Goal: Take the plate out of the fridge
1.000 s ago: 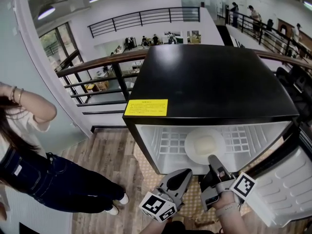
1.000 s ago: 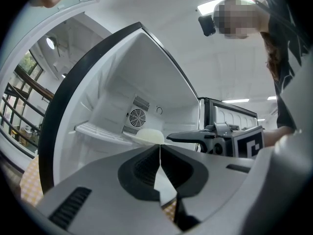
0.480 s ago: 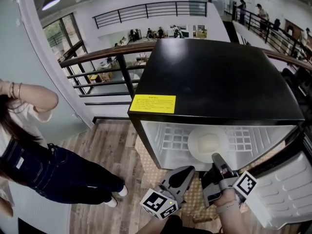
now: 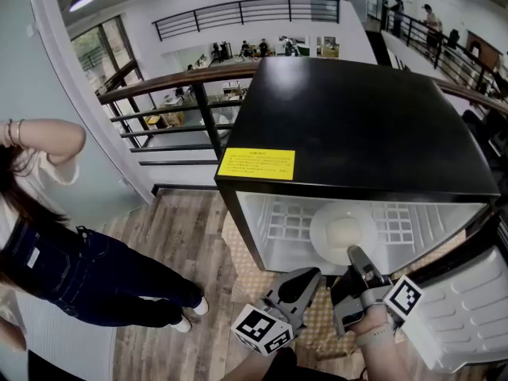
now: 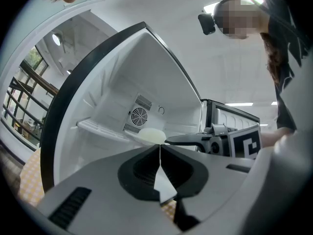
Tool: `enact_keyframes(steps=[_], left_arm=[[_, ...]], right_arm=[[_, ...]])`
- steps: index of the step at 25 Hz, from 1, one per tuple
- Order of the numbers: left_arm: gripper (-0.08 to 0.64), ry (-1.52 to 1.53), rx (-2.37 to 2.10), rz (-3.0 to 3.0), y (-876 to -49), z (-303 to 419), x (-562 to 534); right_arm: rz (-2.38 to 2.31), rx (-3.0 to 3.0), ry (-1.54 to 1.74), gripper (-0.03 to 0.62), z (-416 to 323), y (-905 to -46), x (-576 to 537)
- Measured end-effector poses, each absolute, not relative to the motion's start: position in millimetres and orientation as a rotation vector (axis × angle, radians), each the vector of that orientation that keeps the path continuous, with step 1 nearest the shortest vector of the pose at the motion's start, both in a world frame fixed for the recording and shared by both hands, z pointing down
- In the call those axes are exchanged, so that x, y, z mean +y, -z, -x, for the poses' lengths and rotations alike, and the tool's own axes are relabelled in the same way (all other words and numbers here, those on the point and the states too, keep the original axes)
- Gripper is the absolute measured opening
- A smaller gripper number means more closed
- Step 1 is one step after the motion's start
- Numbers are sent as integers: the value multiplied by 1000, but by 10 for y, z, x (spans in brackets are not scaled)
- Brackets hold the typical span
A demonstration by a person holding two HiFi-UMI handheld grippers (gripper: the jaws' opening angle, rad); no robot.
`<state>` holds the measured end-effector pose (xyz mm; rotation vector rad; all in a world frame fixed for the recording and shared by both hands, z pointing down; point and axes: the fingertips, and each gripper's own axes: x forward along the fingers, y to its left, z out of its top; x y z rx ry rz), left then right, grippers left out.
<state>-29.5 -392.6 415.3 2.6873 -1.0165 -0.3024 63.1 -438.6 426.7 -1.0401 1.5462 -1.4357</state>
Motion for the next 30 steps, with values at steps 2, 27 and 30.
enact_keyframes(steps=[2, 27, 30], left_arm=[[12, 300, -1021, -2690, -4153, 319, -3931], [12, 297, -1171, -2683, -4114, 336, -3229], [12, 299, -1194, -2687, -4097, 281, -3038]], right_arm=[[1023, 1524, 1448, 68, -615, -4300, -4387], [927, 1539, 1470, 57, -835, -4190, -3470], [920, 1557, 1476, 57, -893, -4201, -3270]])
